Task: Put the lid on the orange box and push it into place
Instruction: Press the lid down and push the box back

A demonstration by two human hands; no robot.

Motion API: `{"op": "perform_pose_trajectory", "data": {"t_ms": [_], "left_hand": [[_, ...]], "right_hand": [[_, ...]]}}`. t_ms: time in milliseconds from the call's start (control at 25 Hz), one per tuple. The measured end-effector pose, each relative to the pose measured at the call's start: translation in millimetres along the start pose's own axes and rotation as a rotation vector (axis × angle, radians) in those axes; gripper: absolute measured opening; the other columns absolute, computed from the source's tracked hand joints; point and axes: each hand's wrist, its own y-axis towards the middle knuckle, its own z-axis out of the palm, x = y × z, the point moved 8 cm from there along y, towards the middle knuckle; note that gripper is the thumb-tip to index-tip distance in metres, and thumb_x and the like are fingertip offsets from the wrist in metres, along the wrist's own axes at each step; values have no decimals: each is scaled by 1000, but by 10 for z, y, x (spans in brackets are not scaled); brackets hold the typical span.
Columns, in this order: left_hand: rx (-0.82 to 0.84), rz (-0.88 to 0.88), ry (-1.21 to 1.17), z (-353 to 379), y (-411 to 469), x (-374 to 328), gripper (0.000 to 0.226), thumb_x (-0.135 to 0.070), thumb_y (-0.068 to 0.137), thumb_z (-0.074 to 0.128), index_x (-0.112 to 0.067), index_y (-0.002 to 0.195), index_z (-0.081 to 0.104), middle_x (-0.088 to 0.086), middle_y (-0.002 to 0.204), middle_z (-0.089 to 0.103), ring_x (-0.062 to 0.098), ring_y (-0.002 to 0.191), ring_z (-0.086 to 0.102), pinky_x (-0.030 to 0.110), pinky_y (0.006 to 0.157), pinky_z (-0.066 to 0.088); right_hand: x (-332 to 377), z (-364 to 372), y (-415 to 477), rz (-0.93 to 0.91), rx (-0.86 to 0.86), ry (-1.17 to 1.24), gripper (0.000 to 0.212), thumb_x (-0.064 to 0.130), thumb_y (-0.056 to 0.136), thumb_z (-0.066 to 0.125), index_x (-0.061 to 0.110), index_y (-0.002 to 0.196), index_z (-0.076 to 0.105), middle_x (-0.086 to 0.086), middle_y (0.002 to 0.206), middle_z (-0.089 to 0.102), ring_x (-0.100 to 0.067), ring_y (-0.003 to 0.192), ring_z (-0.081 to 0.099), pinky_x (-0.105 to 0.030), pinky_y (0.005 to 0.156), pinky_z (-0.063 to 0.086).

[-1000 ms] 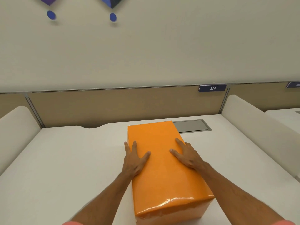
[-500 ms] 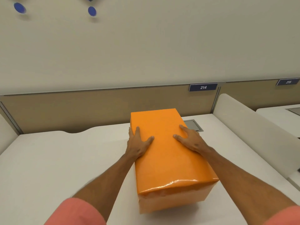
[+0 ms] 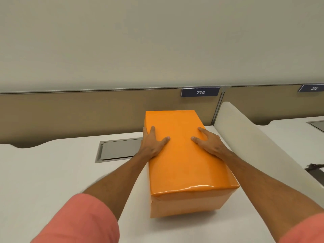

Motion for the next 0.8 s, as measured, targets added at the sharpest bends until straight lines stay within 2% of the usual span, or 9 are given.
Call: {"op": "perform_pose_trajectory", "data": {"t_ms": [320, 560, 720, 800], "left_hand": [[36, -62, 12, 745, 699, -394, 99, -65, 79, 54, -20, 152, 4, 11, 161, -7, 41, 142, 22, 56, 113, 30], [15, -50, 40, 929, 943, -498, 99, -66, 80, 52, -21, 151, 2, 12, 161, -9, 44, 141, 24, 57, 111, 31], [21, -41, 72, 974, 1000, -486, 98, -68, 80, 50, -23, 151, 0, 11, 160, -10, 45, 141, 22, 59, 111, 30], [14, -31, 128, 949, 995, -498, 96, -69, 81, 46, -23, 151, -1, 12, 161, -11, 46, 144, 12, 60, 113, 23]], "right_hand": [[-551, -434, 835, -9, 33, -10, 75, 61, 85, 53, 34, 150, 24, -12, 156, 29, -37, 139, 33, -54, 113, 32], [-713, -526, 1171, -14, 32, 2, 76, 63, 83, 55, 38, 148, 25, -13, 155, 31, -38, 137, 36, -56, 111, 34], [-722, -503, 1236, -51, 33, -87, 75, 66, 84, 50, 37, 148, 23, -15, 153, 33, -39, 135, 38, -56, 109, 36], [-675, -511, 1203, -73, 14, -182, 76, 67, 85, 45, 34, 150, 20, -15, 155, 27, -39, 138, 34, -58, 110, 33]]}}
